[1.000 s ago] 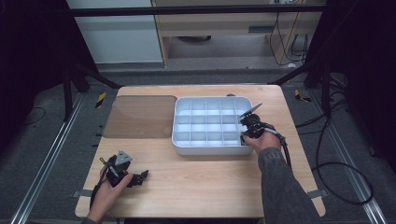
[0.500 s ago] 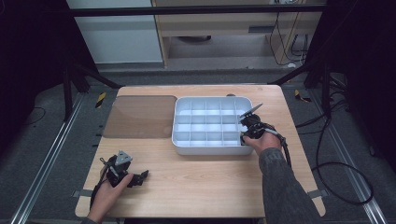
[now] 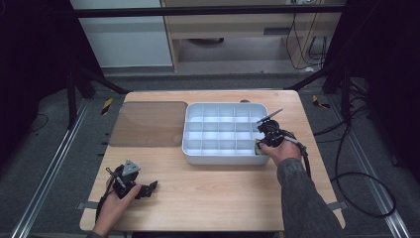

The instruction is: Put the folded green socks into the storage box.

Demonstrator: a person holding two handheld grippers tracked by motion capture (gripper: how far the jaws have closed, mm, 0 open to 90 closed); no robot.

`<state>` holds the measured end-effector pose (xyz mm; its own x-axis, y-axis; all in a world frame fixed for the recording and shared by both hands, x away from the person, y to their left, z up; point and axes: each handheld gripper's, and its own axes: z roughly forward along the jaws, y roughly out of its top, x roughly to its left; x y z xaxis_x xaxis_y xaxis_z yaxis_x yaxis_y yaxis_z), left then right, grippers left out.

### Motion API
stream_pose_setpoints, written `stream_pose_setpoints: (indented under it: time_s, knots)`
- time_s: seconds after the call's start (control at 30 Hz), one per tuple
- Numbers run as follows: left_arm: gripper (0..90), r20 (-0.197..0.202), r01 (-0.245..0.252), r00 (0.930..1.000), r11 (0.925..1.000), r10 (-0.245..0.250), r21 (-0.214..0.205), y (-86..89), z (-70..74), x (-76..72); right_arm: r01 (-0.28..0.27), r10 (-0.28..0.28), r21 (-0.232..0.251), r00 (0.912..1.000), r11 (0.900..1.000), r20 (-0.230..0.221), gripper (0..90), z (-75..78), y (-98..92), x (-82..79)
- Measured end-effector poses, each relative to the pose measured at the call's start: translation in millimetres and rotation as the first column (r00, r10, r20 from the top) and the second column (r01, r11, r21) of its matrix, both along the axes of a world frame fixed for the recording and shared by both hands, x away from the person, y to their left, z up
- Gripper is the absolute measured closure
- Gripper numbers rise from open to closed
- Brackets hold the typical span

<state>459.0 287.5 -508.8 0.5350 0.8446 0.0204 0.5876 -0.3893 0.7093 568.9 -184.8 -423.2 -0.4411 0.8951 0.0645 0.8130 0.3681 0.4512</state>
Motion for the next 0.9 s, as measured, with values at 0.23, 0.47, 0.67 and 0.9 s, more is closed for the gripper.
stream_pose_setpoints:
  time_s: [0.23,0.47,0.67,0.9]
  knots:
    - [0.0,0.0,0.0,1.0,1.0,0.0,0.001,0.0,0.0,0.0,0.017,-0.019,0.037,0.9985,0.9992,0.052,89.4,11.8,-5.5,-5.0]
    - [0.0,0.001,-0.001,1.0,1.0,0.001,-0.003,-0.3,-0.2,0.0,0.015,-0.024,0.072,0.9917,0.9973,0.126,89.7,21.4,-8.4,-10.6]
    - [0.0,0.0,0.001,1.0,1.0,-0.001,0.0,-0.1,0.0,-0.1,0.007,-0.027,0.102,0.9811,0.9947,0.192,89.0,26.3,-7.7,-14.5]
    - [0.0,0.0,0.005,1.0,1.0,-0.005,0.003,-0.1,0.1,-0.5,0.001,-0.035,0.133,0.9664,0.9911,0.255,88.9,33.1,-5.9,-19.9]
